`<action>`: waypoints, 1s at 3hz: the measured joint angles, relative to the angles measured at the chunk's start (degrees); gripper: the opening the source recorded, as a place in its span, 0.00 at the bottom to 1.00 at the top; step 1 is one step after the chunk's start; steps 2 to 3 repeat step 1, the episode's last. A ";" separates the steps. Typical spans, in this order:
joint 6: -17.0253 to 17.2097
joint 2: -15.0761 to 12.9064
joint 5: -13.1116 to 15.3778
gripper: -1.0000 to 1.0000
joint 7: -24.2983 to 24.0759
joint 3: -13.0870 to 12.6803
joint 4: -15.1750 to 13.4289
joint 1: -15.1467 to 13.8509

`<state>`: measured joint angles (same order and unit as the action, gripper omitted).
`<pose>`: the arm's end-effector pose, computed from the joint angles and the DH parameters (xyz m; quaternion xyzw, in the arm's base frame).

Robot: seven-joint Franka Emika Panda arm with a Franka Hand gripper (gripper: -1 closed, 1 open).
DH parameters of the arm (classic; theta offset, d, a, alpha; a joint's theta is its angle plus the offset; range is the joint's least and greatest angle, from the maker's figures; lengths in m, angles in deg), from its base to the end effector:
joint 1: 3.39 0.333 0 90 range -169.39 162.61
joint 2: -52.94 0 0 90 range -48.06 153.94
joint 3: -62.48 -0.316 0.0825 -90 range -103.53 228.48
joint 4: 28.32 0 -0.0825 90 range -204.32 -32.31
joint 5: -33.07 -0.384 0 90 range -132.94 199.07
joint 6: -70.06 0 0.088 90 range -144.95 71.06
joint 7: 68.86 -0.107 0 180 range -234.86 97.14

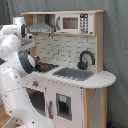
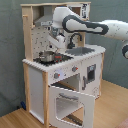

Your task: Play with the kitchen

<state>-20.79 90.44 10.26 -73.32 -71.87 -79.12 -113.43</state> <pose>0.5025 0.5036 0.5989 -0.9590 -0.2660 -0.0980 0.0042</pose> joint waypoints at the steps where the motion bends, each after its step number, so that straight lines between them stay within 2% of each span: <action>1: 5.62 -1.31 0.42 1.00 0.00 -0.09 0.45 0.10; 3: 5.62 -1.31 0.42 1.00 0.00 -0.09 0.45 0.10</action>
